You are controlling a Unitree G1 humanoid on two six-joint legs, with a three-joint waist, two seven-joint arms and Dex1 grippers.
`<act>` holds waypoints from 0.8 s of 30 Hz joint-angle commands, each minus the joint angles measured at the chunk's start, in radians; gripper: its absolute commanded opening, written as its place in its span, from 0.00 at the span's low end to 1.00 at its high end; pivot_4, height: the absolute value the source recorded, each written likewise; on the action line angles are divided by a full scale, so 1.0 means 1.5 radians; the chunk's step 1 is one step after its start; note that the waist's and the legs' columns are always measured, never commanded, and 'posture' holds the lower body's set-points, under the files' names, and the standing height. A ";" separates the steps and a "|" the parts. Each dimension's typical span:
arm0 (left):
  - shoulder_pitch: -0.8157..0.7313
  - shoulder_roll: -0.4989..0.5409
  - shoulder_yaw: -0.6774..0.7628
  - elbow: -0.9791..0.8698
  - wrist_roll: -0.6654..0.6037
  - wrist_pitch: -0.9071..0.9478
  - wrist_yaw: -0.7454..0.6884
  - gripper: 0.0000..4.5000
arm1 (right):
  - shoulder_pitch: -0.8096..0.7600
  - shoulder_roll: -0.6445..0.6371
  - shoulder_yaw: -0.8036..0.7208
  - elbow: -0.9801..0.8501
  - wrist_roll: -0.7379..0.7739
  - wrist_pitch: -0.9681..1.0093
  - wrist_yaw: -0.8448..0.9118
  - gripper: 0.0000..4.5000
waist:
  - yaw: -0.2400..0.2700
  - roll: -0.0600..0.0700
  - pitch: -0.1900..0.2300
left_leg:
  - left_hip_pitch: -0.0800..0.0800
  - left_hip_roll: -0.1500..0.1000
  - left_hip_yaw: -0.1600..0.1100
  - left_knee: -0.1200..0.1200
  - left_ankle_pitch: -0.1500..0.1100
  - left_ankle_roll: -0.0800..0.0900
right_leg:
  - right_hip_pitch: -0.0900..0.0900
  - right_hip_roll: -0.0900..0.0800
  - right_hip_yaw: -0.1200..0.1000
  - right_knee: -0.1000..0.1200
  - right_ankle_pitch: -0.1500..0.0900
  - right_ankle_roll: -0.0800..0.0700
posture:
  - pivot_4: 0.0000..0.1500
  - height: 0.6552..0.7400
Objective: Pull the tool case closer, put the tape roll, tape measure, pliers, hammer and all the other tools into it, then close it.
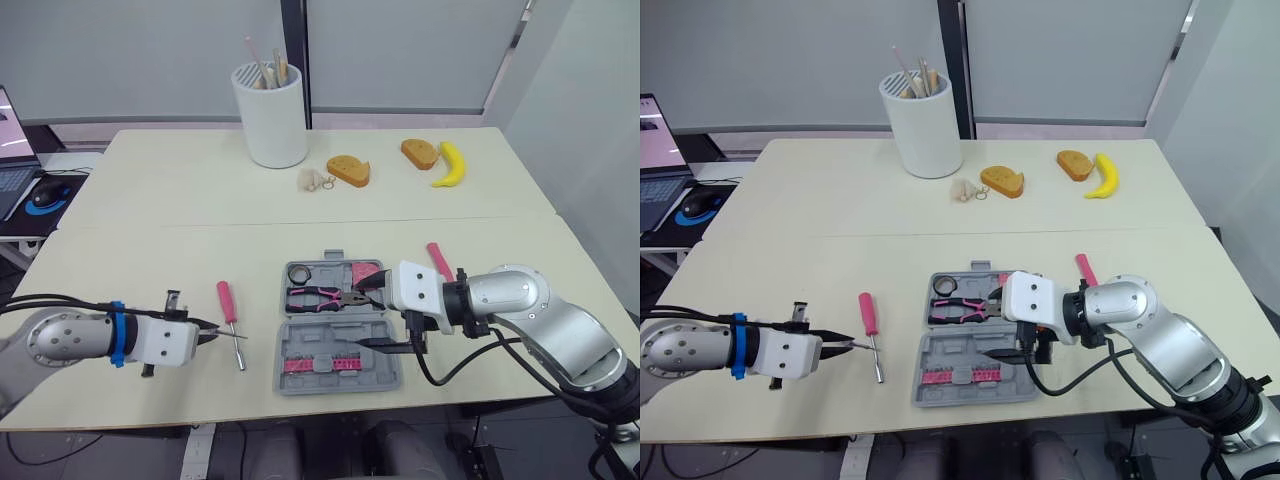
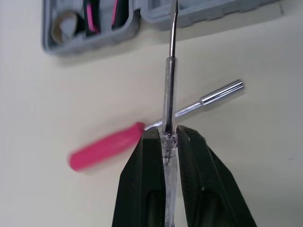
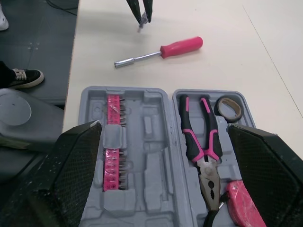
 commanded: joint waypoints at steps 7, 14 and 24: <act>0.028 -0.126 0.241 -0.097 -0.281 0.539 0.203 0.02 | -0.032 0.012 0.018 -0.017 -0.012 -0.022 0.012 1.00 | 0.002 0.000 0.000 | 0.000 -0.001 -0.001 0.000 0.000 0.000 | 0.000 0.000 0.000 0.000 -0.001 0.001 | 1.00 1.00; -0.012 -0.331 0.333 -0.106 -0.280 0.722 0.425 0.02 | -0.069 0.046 0.042 0.003 -0.030 -0.020 0.002 1.00 | 0.002 0.000 0.000 | 0.000 -0.001 -0.003 0.000 0.000 0.000 | 0.001 0.000 0.000 0.000 0.000 0.000 | 1.00 1.00; -0.019 -0.449 0.340 -0.108 -0.154 0.730 0.434 0.02 | -0.075 0.057 0.051 0.007 -0.044 -0.022 0.013 1.00 | 0.002 0.000 0.000 | 0.000 -0.001 -0.004 0.000 0.000 0.000 | 0.001 -0.001 0.000 0.000 0.000 -0.001 | 1.00 1.00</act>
